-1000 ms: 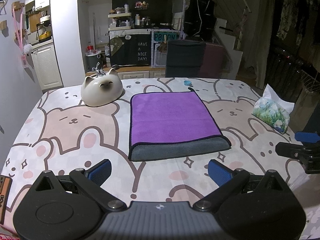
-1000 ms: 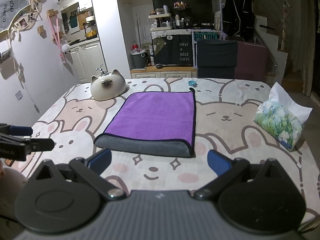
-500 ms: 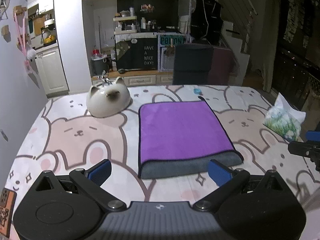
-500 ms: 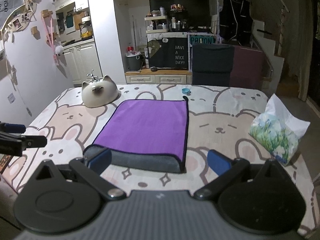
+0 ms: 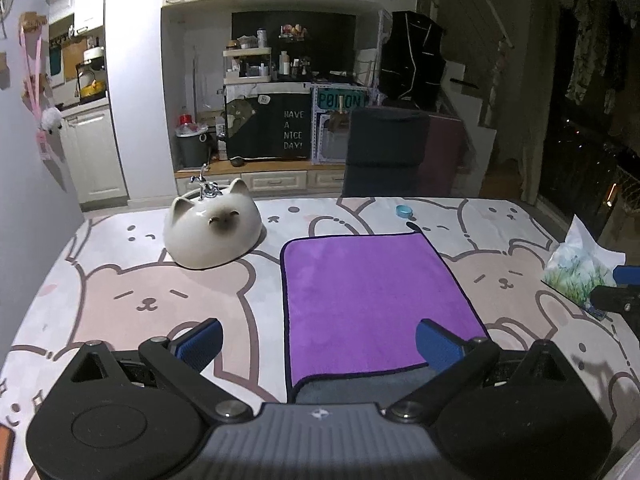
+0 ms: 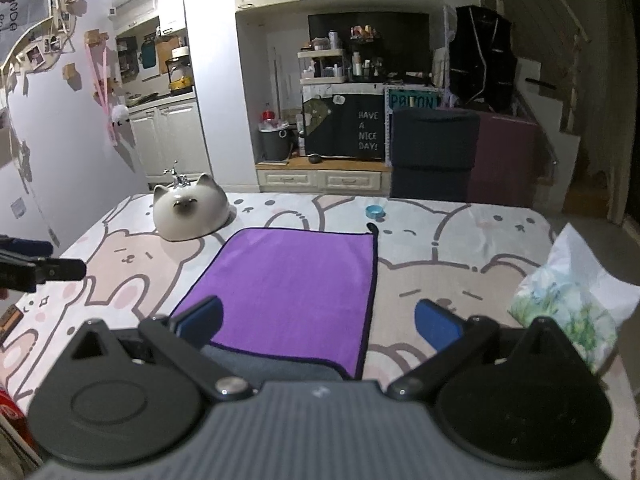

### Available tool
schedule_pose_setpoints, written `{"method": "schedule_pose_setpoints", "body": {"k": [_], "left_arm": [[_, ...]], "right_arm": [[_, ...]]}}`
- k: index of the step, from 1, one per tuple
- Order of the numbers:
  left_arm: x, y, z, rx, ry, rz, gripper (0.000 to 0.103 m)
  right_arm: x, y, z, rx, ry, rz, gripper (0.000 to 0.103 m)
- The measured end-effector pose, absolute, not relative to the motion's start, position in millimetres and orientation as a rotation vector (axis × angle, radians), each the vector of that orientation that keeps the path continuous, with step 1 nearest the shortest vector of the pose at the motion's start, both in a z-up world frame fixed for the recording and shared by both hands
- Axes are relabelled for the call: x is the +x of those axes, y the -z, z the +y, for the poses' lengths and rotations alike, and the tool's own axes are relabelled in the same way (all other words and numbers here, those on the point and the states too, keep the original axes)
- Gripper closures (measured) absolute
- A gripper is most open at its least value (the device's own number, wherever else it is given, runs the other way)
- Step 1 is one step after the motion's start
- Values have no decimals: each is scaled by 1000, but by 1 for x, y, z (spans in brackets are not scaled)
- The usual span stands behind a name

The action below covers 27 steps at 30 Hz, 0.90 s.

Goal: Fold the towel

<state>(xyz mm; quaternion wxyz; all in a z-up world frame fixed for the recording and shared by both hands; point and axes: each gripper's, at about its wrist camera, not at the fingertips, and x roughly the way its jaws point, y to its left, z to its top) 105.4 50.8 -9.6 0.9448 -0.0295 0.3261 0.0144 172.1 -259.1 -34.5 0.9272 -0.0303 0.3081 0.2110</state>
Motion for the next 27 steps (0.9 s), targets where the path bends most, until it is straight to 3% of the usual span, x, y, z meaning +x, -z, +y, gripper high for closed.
{"method": "schedule_pose_setpoints", "body": {"k": [8, 18, 21, 26, 27], "left_arm": [[129, 42, 70, -54, 98, 636, 2], [155, 110, 96, -119, 190, 766, 2], [157, 126, 97, -104, 218, 797, 7], [167, 146, 96, -135, 265, 856, 28], [168, 148, 97, -142, 266, 862, 30]], "right_arm": [[203, 56, -269, -93, -463, 621, 0], [227, 116, -270, -142, -575, 707, 0], [230, 136, -267, -148, -575, 746, 0], [241, 154, -263, -156, -635, 817, 1], [244, 156, -262, -151, -633, 836, 7]]}}
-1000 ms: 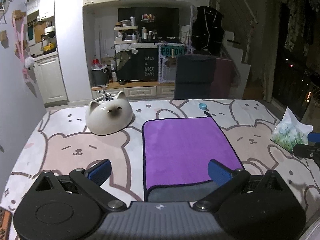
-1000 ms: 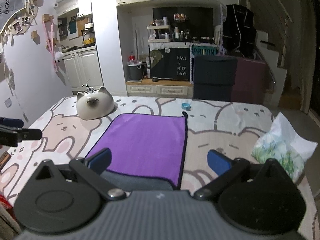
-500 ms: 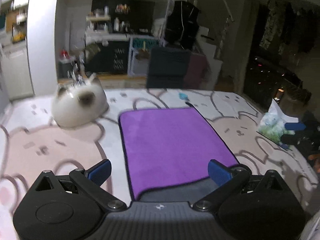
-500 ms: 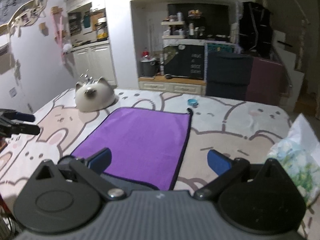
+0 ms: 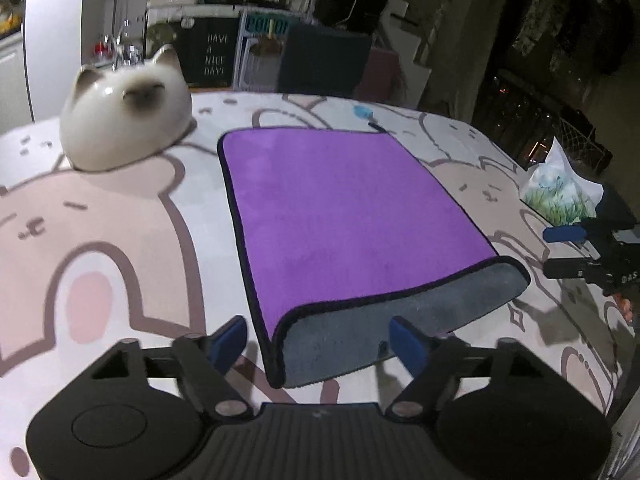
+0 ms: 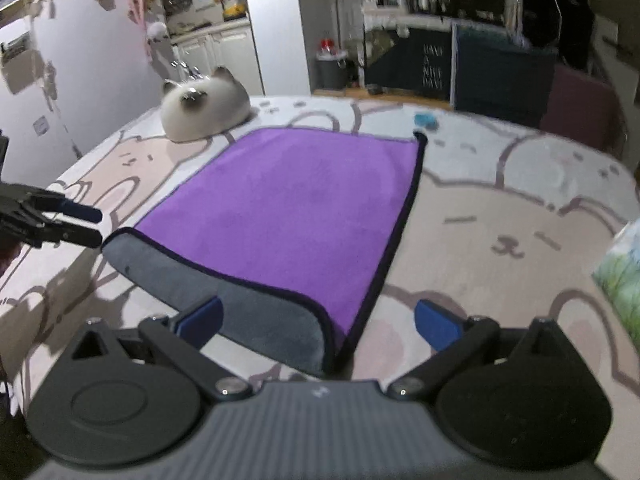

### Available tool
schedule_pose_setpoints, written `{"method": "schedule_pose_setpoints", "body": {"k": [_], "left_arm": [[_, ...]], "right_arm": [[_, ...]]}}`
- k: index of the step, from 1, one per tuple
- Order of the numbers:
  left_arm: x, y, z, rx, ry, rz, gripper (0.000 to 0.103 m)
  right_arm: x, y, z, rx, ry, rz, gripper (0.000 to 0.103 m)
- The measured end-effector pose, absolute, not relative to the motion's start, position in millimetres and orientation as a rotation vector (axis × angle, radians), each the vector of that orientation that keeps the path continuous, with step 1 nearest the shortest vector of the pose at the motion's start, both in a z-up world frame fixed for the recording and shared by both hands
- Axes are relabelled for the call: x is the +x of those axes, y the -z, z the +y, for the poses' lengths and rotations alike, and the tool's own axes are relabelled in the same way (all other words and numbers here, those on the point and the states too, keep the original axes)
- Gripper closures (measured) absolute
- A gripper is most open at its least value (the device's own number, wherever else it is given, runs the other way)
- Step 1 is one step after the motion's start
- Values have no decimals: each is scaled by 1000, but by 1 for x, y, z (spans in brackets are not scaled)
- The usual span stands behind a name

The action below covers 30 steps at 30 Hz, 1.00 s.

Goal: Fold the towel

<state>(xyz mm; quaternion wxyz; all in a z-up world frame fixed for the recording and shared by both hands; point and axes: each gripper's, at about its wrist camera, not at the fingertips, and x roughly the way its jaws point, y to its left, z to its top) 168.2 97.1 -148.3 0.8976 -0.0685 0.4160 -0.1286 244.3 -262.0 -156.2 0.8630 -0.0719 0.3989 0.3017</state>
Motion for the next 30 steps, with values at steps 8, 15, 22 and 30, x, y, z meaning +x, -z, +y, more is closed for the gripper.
{"method": "schedule_pose_setpoints", "body": {"k": [8, 15, 22, 30], "left_arm": [[178, 160, 110, -209, 241, 909, 51], [182, 165, 112, -224, 254, 937, 68], [181, 167, 112, -209, 262, 956, 90], [181, 159, 110, -189, 242, 917, 99]], "right_arm": [[259, 172, -252, -138, -682, 945, 46], [267, 182, -245, -147, -701, 999, 64], [266, 181, -245, -149, -699, 1027, 85], [269, 175, -250, -116, -681, 1005, 97]]}}
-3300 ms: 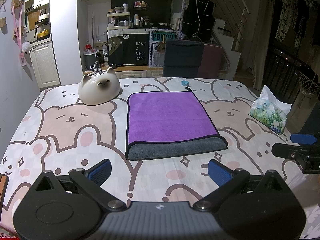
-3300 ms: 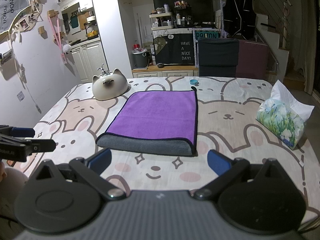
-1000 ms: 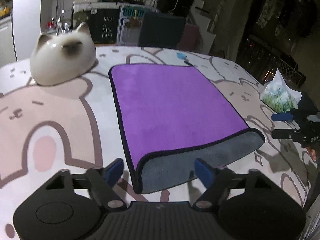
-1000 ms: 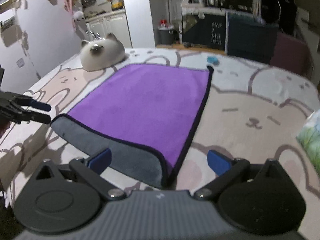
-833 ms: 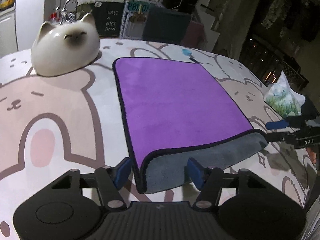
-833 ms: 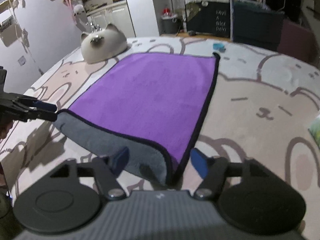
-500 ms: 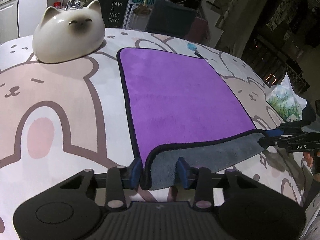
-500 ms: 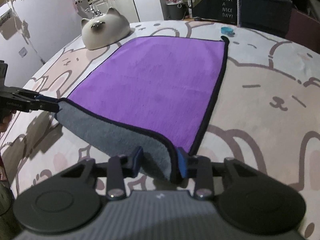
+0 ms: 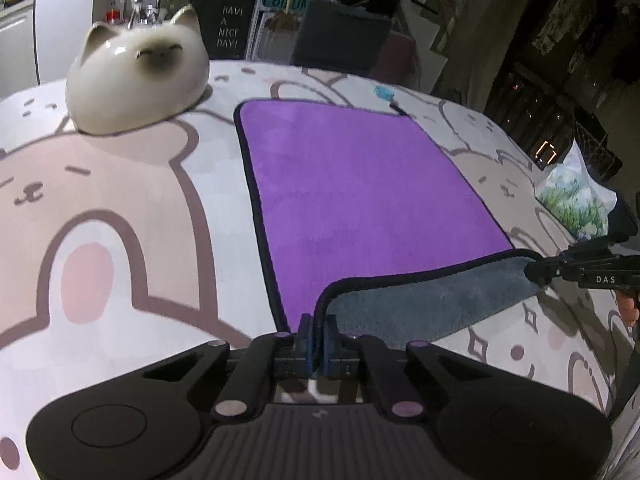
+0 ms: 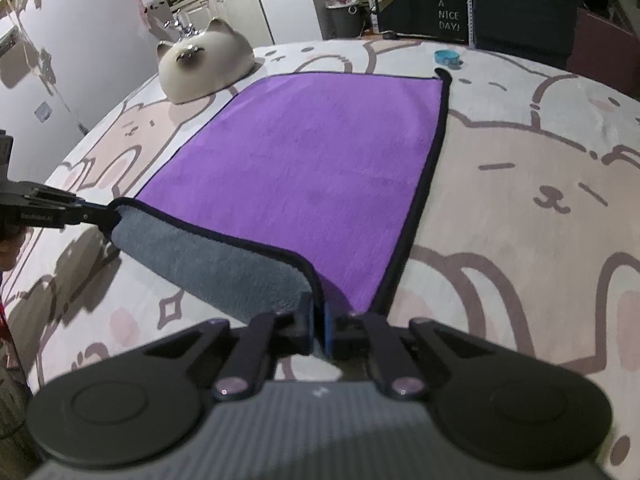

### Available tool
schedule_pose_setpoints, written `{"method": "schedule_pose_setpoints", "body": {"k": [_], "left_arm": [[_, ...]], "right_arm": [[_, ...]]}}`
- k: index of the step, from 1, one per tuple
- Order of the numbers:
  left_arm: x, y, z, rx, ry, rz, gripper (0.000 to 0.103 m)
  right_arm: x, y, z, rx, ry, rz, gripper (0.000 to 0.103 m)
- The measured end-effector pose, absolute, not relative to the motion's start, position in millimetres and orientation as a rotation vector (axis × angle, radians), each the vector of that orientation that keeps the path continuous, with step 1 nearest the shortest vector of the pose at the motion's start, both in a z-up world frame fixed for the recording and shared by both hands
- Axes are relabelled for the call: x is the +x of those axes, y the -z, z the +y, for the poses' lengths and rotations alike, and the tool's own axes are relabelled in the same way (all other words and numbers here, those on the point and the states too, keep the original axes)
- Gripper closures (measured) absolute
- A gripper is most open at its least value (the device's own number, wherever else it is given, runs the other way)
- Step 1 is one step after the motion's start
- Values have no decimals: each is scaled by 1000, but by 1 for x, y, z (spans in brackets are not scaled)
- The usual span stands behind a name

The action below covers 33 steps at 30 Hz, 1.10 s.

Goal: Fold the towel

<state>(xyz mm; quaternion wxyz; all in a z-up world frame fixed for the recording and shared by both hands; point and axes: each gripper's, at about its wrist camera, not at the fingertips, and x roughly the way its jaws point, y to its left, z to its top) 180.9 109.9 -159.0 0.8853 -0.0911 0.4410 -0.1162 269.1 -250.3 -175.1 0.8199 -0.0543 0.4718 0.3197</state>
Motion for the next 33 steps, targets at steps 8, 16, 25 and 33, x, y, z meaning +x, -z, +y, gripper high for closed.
{"method": "schedule_pose_setpoints", "body": {"k": [8, 16, 25, 33], "left_arm": [[206, 135, 111, -167, 208, 837, 99], [260, 102, 109, -81, 195, 746, 99], [321, 96, 116, -36, 144, 743, 99], [368, 105, 120, -22, 92, 761, 99]], "right_arm": [[288, 153, -251, -65, -651, 931, 98], [335, 126, -239, -104, -620, 845, 97], [396, 114, -218, -133, -592, 791, 98], [439, 122, -201, -151, -567, 800, 98]]}}
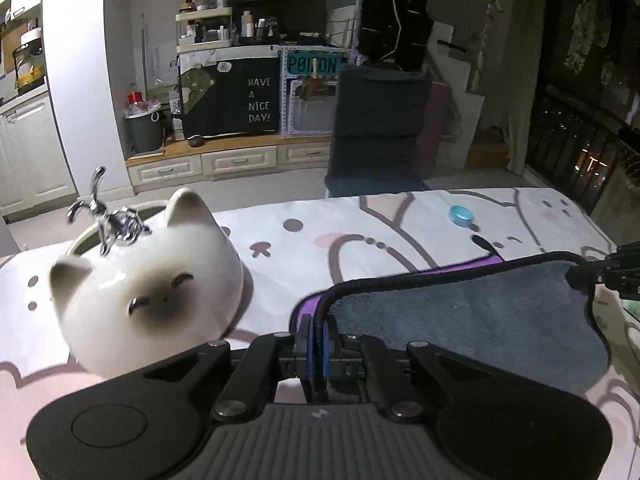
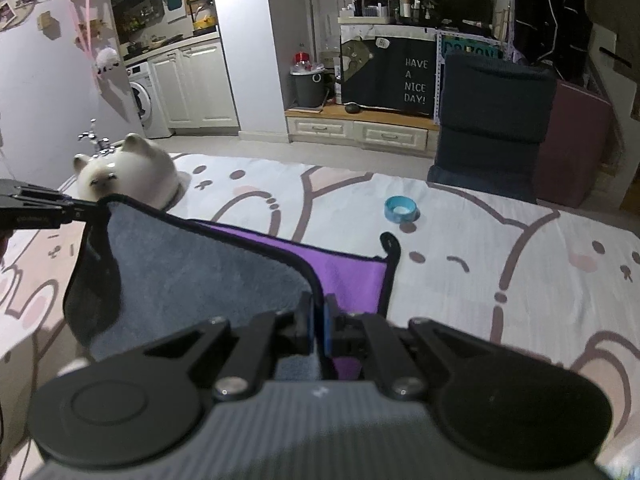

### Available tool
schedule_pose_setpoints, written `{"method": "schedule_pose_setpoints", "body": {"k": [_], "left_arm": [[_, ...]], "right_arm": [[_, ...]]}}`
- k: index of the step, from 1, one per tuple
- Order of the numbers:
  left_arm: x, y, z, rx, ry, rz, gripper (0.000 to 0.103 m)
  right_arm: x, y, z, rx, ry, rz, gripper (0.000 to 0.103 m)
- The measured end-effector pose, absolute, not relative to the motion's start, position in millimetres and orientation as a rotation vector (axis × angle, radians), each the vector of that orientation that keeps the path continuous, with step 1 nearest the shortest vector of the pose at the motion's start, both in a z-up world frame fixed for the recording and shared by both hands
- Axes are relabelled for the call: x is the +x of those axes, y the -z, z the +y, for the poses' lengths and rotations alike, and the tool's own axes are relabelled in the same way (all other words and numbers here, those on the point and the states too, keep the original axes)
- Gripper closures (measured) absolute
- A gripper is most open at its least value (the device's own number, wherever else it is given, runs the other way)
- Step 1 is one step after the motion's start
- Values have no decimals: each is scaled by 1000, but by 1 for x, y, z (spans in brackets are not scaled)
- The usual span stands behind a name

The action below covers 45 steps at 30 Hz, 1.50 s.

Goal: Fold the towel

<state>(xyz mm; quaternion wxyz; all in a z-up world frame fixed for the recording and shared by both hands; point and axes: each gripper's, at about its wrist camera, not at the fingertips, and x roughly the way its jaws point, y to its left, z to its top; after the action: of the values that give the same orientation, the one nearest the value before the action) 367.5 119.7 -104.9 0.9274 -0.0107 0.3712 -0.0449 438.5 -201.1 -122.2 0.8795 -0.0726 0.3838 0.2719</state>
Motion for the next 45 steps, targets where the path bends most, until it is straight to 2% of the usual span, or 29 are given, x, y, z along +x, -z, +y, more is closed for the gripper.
{"method": "schedule_pose_setpoints", "body": {"k": [11, 30, 33, 34, 35, 36, 37, 38, 39, 40, 42, 44, 45], "left_arm": [[407, 126, 125, -63, 74, 802, 98], [440, 146, 130, -66, 26, 884, 97], [442, 151, 129, -64, 1, 884, 88], [443, 153, 129, -66, -6, 891, 83], [443, 154, 129, -73, -8, 899, 67], [442, 154, 129, -77, -7, 900, 52], [440, 154, 128, -75, -7, 896, 45], [439, 154, 127, -69, -7, 894, 31], [438, 154, 126, -62, -11, 895, 20], [437, 153, 126, -58, -13, 895, 19], [436, 152, 124, -64, -14, 904, 10], [435, 150, 123, -70, -17, 909, 2], [434, 149, 121, -69, -19, 906, 0]], "right_arm": [[488, 136, -195, -155, -507, 821, 98], [508, 152, -183, -175, -476, 874, 97], [512, 159, -179, -171, -461, 886, 94], [512, 162, -178, -170, -456, 891, 92], [513, 164, -177, -163, -458, 891, 79], [512, 165, -178, -150, -464, 891, 61], [511, 166, -178, -134, -468, 891, 51], [510, 166, -179, -124, -464, 888, 38], [509, 165, -179, -118, -460, 881, 30], [507, 164, -179, -115, -458, 871, 26], [505, 163, -179, -94, -451, 865, 8], [505, 163, -179, -73, -435, 873, 0], [504, 163, -179, -68, -423, 876, 0]]}}
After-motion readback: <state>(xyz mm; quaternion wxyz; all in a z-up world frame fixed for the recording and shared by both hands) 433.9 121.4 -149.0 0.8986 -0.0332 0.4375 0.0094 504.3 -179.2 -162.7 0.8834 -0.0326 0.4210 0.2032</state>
